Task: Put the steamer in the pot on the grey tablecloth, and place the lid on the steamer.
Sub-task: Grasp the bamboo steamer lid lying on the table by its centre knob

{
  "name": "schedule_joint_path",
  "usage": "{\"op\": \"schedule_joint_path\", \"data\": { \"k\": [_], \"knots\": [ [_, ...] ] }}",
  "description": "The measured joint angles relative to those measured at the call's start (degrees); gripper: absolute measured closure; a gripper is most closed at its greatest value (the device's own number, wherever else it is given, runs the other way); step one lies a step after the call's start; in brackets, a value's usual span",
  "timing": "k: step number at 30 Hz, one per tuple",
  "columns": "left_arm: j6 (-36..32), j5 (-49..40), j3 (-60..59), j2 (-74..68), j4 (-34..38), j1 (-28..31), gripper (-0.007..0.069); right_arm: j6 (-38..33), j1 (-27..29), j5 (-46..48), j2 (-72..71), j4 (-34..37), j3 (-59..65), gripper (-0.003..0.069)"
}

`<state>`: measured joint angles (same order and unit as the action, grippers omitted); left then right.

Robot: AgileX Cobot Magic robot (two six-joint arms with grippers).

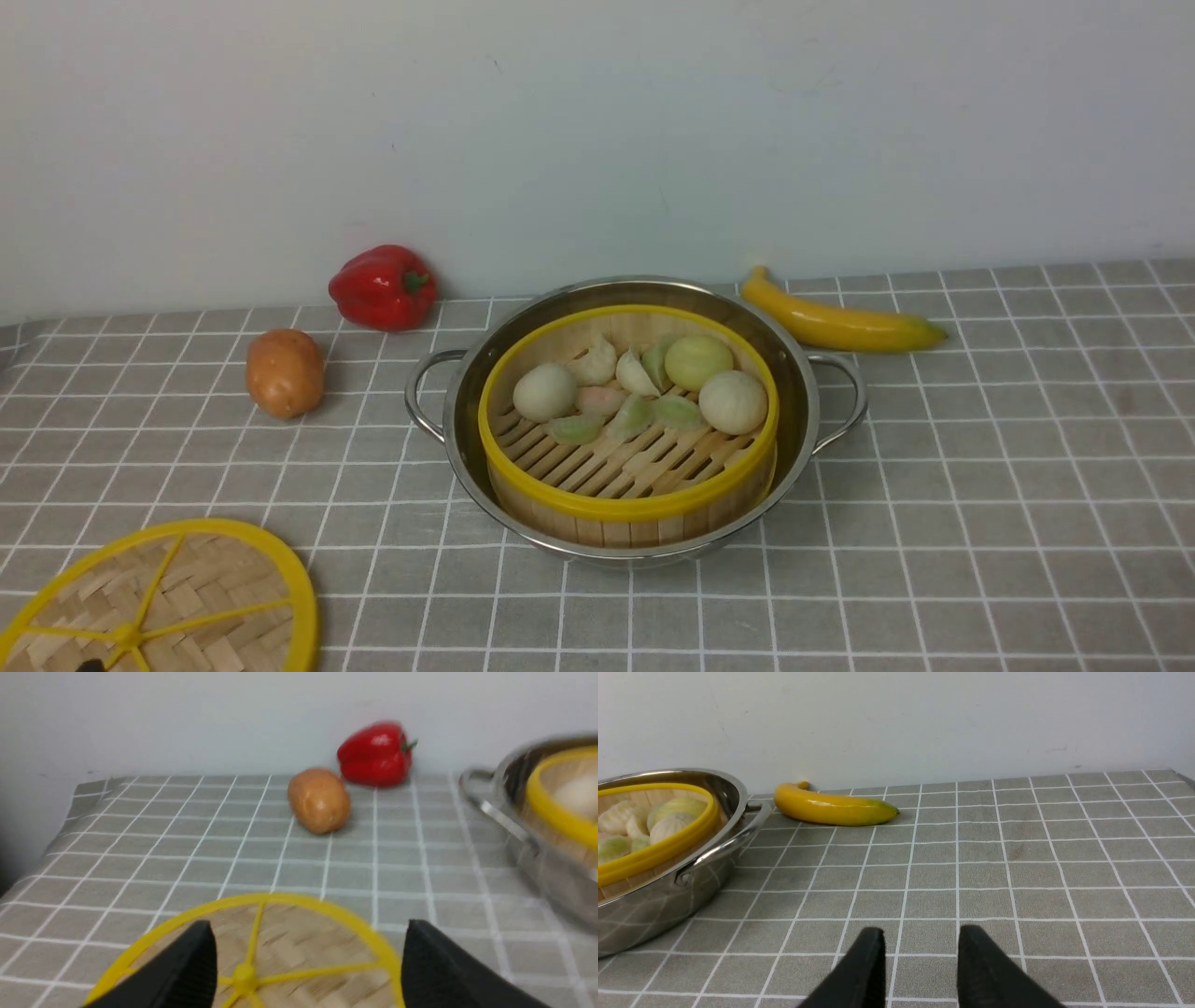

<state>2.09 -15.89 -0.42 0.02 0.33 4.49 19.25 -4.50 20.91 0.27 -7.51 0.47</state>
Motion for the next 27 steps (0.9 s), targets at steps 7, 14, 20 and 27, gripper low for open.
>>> {"op": "schedule_joint_path", "data": {
  "k": [7, 14, 20, 27],
  "knots": [
    [3.1, 9.9, 0.0, 0.0, 8.7, 0.0, 0.0132, 0.0, 0.0, 0.0, 0.0, 0.0, 0.0, 0.0419],
    [6.0, 16.6, 0.0, 0.0, 10.8, 0.0, 0.0132, 0.0, 0.0, 0.0, 0.0, 0.0, 0.0, 0.0419],
    [10.9, 19.4, 2.3, 0.0, 12.1, 0.0, 0.0132, -0.2, 0.0, 0.0, 0.0, 0.0, 0.0, 0.0419],
    [11.5, 17.1, 5.3, 0.0, 12.3, 0.0, 0.0132, 0.0, 0.0, 0.0, 0.0, 0.0, 0.0, 0.0419]
  ]
}}
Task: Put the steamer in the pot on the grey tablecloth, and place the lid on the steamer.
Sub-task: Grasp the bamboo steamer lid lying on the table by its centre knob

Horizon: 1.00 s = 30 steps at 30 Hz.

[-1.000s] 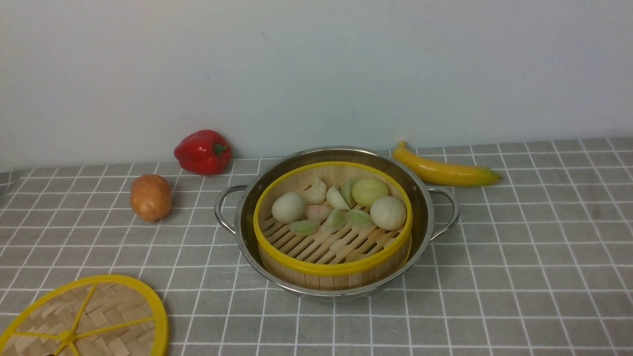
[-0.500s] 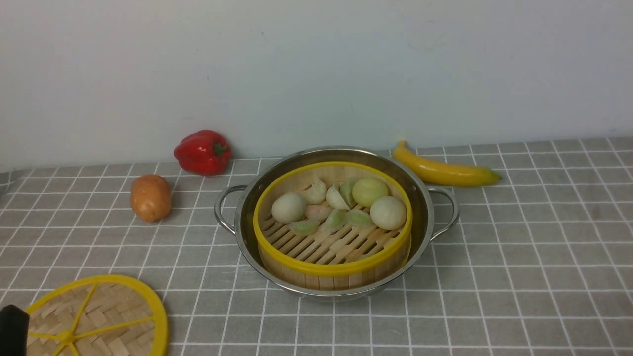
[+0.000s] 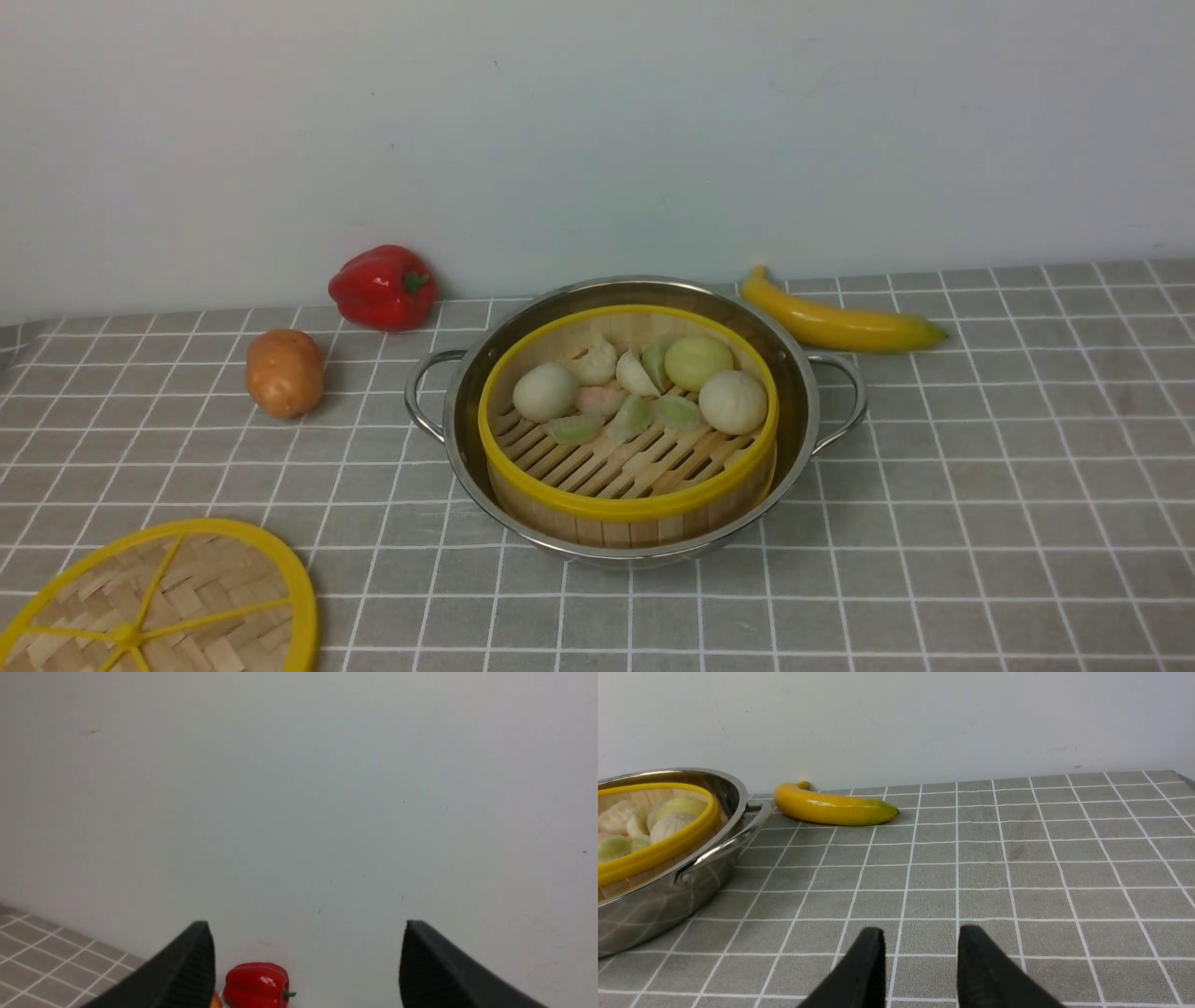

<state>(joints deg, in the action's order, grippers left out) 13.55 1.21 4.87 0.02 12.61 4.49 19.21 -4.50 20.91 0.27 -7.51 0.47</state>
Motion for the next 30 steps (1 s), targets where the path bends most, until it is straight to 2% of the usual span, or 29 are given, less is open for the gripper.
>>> {"op": "schedule_joint_path", "data": {
  "k": [7, 11, 14, 17, 22, 27, 30],
  "knots": [
    [0.1, -2.5, 3.2, 0.0, 0.2, 0.0, 0.0132, 0.0, 0.0, 0.0, 0.0, 0.0, 0.0, 0.0419],
    [-1.3, -13.4, 9.9, -1.2, 0.2, 0.0, 0.0132, 0.0, 0.0, 0.0, 0.0, 0.0, 0.0, 0.0419],
    [-4.1, -25.6, 15.9, -6.1, -0.2, 0.0, 0.0132, 0.0, 0.0, 0.0, 0.0, 0.0, 0.0, 0.0419],
    [-9.7, -39.6, 23.5, -14.0, -1.7, 0.0, 0.0132, 0.0, 0.0, 0.0, 0.0, 0.0, 0.0, 0.0419],
    [-15.8, -53.3, 32.6, -26.6, -6.4, 0.0, 0.0132, 0.0, 0.0, 0.0, 0.0, 0.0, 0.0, 0.0419],
    [-14.3, -61.3, 37.1, -36.8, -11.3, 0.0, 0.0132, 0.0, 0.0, 0.0, 0.0, 0.0, 0.0, 0.0419],
    [-9.4, -64.3, 37.9, -44.0, -16.3, 0.0, 0.0132, 0.0, 0.0, 0.0, 0.0, 0.0, 0.0, 0.0419]
  ]
}}
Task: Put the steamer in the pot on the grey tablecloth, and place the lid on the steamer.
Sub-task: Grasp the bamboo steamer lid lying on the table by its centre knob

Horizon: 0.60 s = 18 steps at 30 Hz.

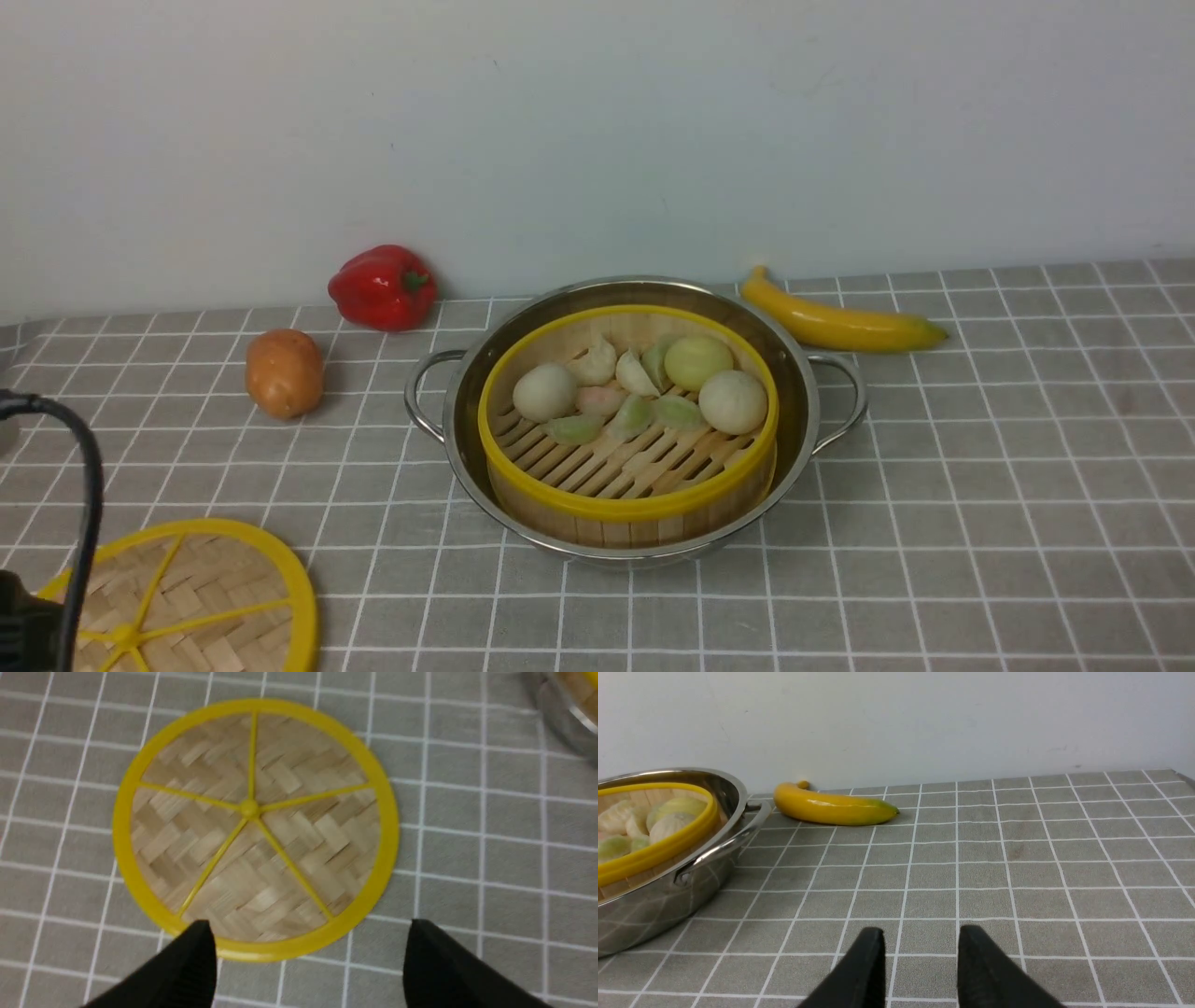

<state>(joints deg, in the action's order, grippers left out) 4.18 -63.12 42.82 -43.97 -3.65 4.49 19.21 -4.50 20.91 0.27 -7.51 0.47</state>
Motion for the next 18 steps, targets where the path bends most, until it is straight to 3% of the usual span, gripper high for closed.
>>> {"op": "schedule_joint_path", "data": {
  "k": [5, 18],
  "knots": [
    [2.0, 0.5, 0.2, -11.0, -5.8, 0.0, 0.0132, 0.0, 0.0, 0.0, 0.0, 0.0, 0.0, 0.0419],
    [2.3, 8.4, 1.3, -33.4, -6.9, 0.0, 0.0132, 0.1, 0.0, 0.0, 0.0, 0.0, 0.0, 0.0419]
  ]
}}
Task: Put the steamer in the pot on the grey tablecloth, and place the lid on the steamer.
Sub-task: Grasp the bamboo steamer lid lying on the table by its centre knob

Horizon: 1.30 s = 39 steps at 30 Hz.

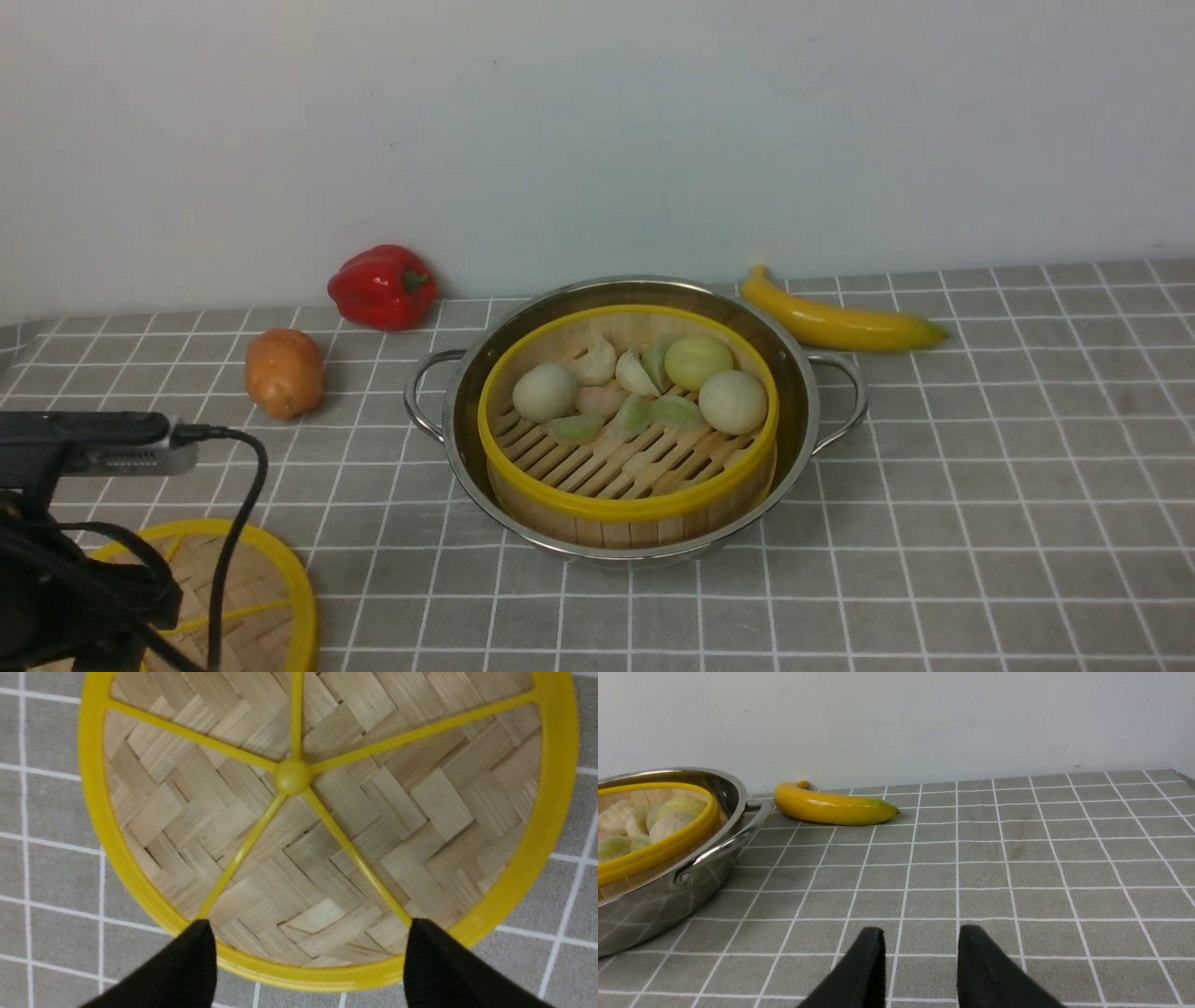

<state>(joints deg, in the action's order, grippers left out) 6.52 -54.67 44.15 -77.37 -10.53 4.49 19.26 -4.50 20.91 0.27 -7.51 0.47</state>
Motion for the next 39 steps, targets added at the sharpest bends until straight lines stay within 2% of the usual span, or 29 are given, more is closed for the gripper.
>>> {"op": "schedule_joint_path", "data": {
  "k": [10, 14, 21, 33, 39],
  "knots": [
    [1.5, 6.7, 2.3, -5.6, -0.3, 0.0, 0.0132, 0.0, 0.0, 0.0, 0.0, 0.0, 0.0, 0.0419],
    [3.6, 8.5, 2.3, -7.3, -0.4, 1.8, 0.0132, 0.0, 0.0, 0.0, 0.0, 0.0, 0.0, 0.0419],
    [4.9, 8.6, 2.3, -9.3, 1.4, 6.0, 0.0132, 0.0, 0.0, 0.0, 0.0, 0.0, 0.0, 0.0419],
    [3.4, 12.9, 2.3, -10.7, 5.3, 6.0, 0.0132, -0.2, 0.0, 0.0, 0.0, -0.1, 0.0, 0.0419],
    [3.4, 11.8, 2.3, -14.7, 5.5, 6.0, 0.0132, -0.2, 0.0, 0.0, 0.0, -0.1, 0.0, 0.0419]
  ]
}}
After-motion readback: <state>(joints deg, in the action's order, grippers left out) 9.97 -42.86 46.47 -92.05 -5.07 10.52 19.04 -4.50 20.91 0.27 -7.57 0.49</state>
